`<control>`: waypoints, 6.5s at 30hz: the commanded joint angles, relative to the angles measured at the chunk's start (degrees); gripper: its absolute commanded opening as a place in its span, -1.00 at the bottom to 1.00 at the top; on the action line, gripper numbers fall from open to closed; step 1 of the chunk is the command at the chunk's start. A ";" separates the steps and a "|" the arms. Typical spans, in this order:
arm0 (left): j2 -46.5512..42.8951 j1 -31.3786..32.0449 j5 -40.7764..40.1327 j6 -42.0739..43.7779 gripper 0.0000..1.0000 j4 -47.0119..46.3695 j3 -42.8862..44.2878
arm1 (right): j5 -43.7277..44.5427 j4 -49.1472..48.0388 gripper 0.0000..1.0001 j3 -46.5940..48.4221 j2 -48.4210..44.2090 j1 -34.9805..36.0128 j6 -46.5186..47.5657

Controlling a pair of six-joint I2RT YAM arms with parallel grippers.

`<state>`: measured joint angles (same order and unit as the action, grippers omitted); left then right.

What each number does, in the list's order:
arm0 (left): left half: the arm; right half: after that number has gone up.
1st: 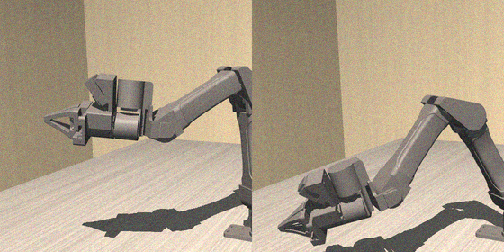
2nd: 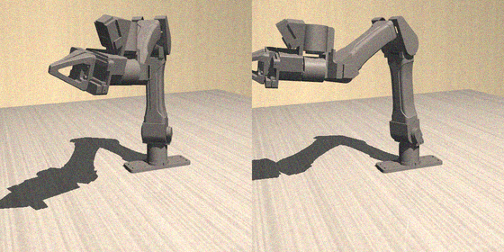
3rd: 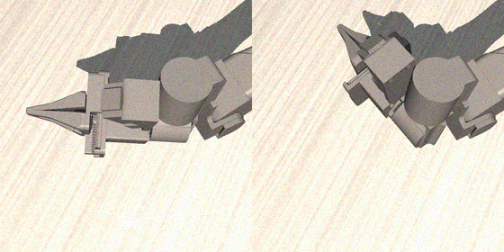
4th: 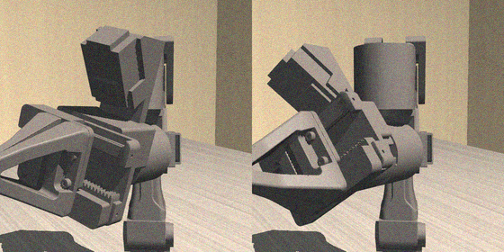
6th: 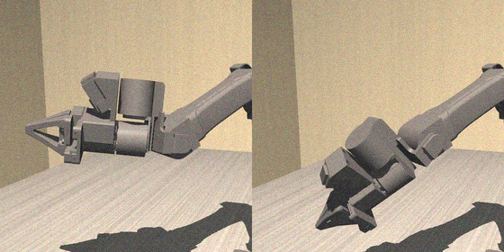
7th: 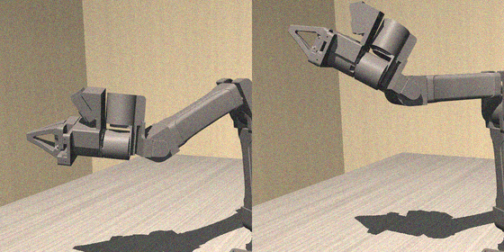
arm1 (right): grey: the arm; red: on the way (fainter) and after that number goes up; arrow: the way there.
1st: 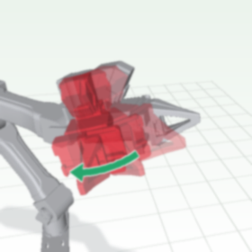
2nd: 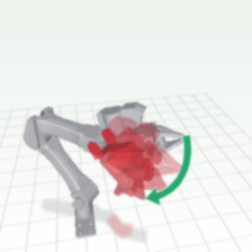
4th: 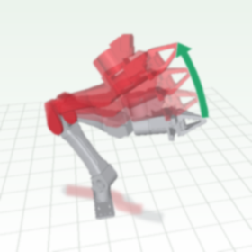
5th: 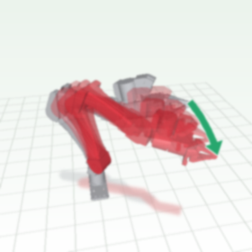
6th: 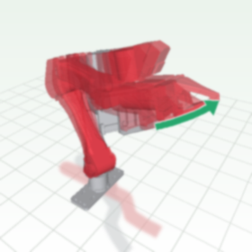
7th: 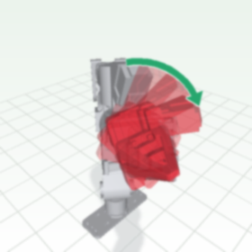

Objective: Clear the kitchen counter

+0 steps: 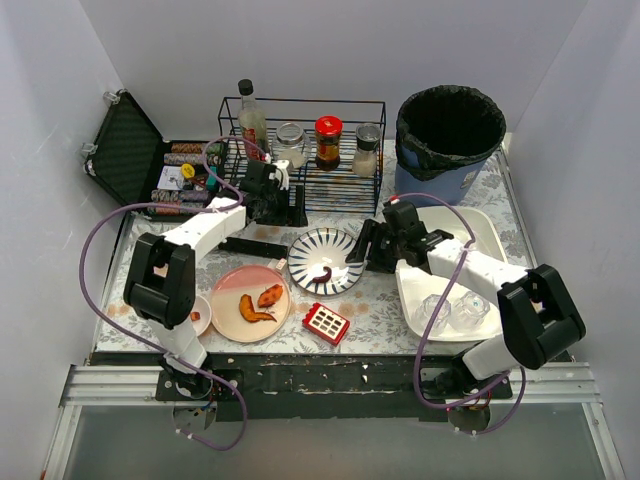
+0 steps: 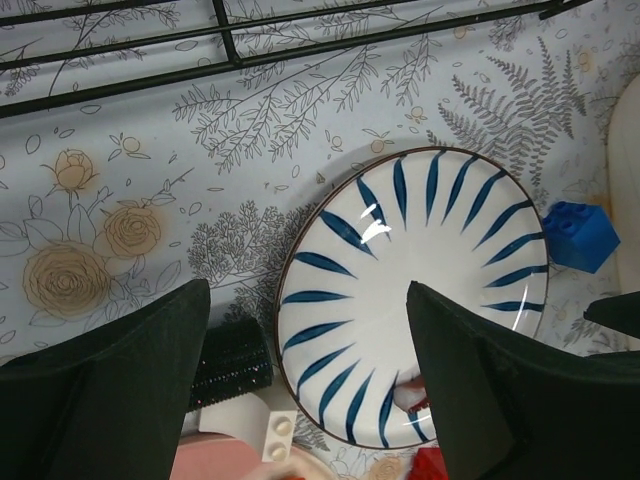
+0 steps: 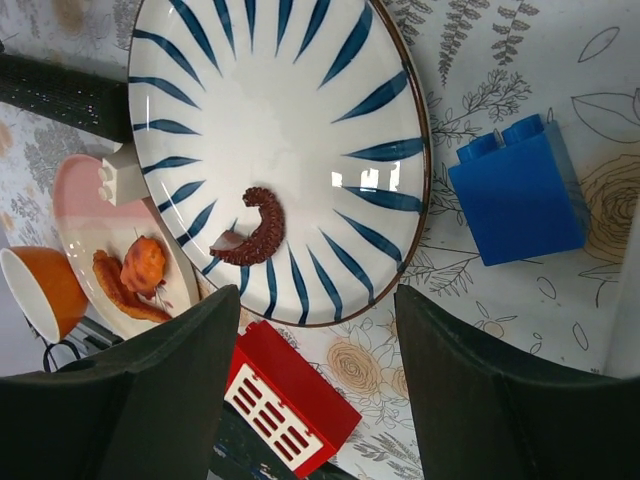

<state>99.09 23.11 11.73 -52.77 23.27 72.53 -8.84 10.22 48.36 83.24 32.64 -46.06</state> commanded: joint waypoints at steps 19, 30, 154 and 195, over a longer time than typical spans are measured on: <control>7.52 2.99 -3.90 6.45 0.09 -0.42 2.44 | 4.89 7.89 0.41 8.60 8.52 0.05 -1.13; 9.45 3.69 -6.10 6.72 -0.45 -0.59 1.30 | 6.73 9.38 0.42 8.24 9.65 0.05 -0.61; -6.27 3.69 -5.31 -2.86 0.11 7.93 12.80 | -14.71 -38.96 -0.97 -15.05 -12.22 -7.50 -18.98; -28.60 -4.83 -0.65 -6.82 0.80 4.60 -7.58 | -15.07 -16.02 -0.97 28.45 -10.04 -37.99 -29.96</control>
<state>73.19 18.13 9.45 -59.40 29.12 65.93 -23.55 2.59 70.50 73.14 -0.78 -73.01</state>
